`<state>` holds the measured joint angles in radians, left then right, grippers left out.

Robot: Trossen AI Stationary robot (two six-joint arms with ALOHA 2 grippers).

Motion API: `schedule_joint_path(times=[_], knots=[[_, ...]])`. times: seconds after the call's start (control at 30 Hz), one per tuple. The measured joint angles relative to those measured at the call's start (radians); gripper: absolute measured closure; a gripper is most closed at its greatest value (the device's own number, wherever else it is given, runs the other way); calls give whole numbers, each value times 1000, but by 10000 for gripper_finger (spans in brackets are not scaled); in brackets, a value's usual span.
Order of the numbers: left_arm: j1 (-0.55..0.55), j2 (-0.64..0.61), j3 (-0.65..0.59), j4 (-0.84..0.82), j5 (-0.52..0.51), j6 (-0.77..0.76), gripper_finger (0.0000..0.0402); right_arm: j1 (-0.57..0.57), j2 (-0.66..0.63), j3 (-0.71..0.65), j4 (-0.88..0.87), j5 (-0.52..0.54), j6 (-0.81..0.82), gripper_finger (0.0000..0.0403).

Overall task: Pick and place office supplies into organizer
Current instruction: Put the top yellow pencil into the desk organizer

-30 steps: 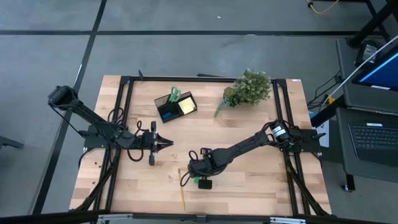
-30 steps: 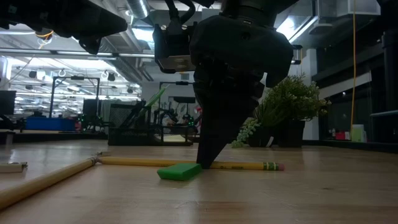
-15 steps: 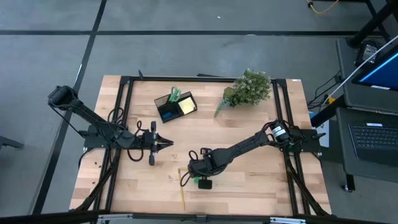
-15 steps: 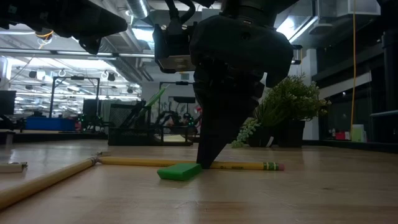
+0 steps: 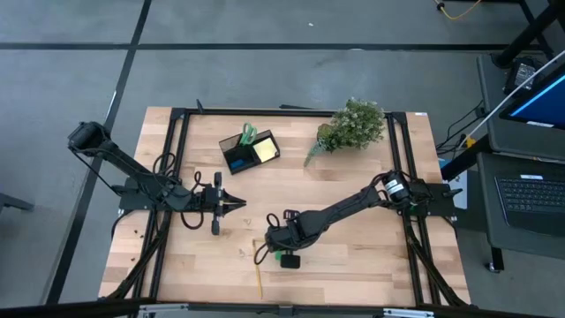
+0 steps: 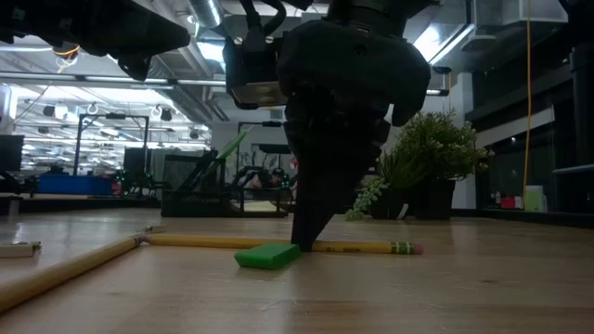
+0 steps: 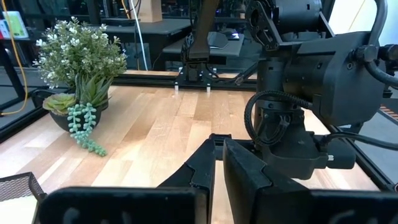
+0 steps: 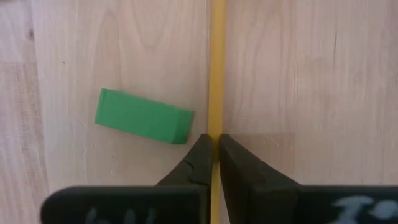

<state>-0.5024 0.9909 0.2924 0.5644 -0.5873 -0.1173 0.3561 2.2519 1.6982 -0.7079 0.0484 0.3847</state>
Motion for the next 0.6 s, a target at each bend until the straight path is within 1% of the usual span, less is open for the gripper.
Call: schedule_joint_path(times=[0.17, 0.43, 0.6], knots=[[0, 0, 0, 0, 0, 0, 373, -3, 2, 31, -49, -1, -1, 377], [0, 0, 0, 0, 0, 0, 373, -6, 1, 38, -67, 0, -1, 396], [0, 0, 0, 0, 0, 0, 373, -6, -1, 39, -72, 0, -1, 399]])
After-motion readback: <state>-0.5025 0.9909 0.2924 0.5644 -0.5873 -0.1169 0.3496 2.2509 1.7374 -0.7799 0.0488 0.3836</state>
